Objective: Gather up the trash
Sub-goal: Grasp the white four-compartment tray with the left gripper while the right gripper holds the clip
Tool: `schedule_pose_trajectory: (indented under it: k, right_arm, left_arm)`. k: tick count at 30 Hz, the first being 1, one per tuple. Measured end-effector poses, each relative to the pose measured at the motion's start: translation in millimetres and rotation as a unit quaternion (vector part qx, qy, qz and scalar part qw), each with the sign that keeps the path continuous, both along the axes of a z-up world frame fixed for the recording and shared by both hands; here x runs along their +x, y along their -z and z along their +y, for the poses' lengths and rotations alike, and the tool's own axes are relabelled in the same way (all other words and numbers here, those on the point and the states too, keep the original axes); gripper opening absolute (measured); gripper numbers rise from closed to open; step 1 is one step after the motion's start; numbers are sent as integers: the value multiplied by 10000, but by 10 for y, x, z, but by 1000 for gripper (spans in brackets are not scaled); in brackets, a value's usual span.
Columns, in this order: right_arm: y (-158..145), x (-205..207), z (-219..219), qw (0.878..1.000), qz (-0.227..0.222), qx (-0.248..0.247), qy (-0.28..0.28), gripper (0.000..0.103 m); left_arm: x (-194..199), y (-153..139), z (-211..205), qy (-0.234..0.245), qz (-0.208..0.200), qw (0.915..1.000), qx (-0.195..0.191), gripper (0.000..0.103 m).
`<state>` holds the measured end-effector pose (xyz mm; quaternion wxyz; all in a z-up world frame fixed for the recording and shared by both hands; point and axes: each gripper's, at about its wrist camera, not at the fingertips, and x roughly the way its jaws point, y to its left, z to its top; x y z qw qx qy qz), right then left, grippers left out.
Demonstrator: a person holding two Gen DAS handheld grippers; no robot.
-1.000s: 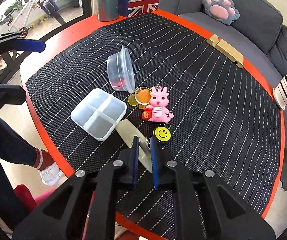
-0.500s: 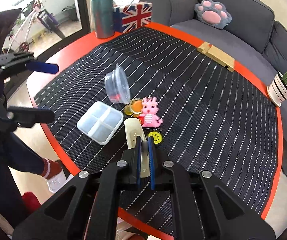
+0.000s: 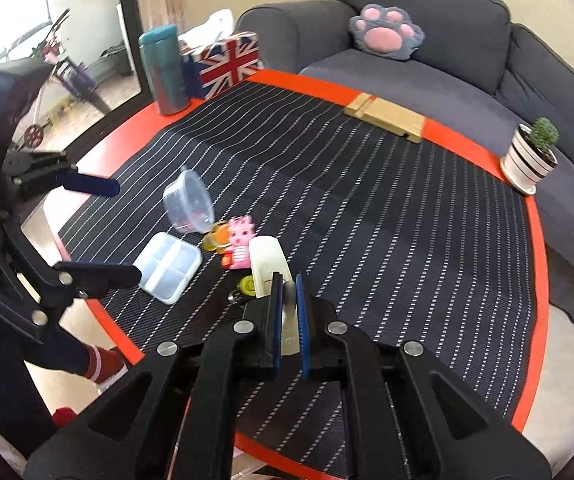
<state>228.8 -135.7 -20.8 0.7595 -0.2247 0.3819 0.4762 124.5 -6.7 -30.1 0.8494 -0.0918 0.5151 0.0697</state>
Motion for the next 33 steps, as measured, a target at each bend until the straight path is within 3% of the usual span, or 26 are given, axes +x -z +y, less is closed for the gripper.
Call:
schedule_pose_trajectory:
  k: [8, 12, 16, 22, 33]
  right_arm:
    - [-82, 58, -147, 9998, 25, 198, 98, 6]
    - [-110, 47, -192, 9995, 50, 286, 90, 6]
    - [-145, 34, -217, 9992, 92, 391, 57, 6]
    - [-142, 26, -231, 9991, 106, 398, 39, 6]
    - [-95, -26, -205, 9993, 109, 348, -7, 6]
  left_arm:
    - [131, 277, 55, -906, 523, 9939, -345, 95]
    - [160, 374, 3, -1104, 644, 9912, -332, 93]
    - [186, 445, -35, -1267, 713, 9890, -252, 77]
    - [181, 517, -31, -1308, 814, 9879, -174, 62]
    - [25, 428, -18, -851, 484, 9952, -77, 59]
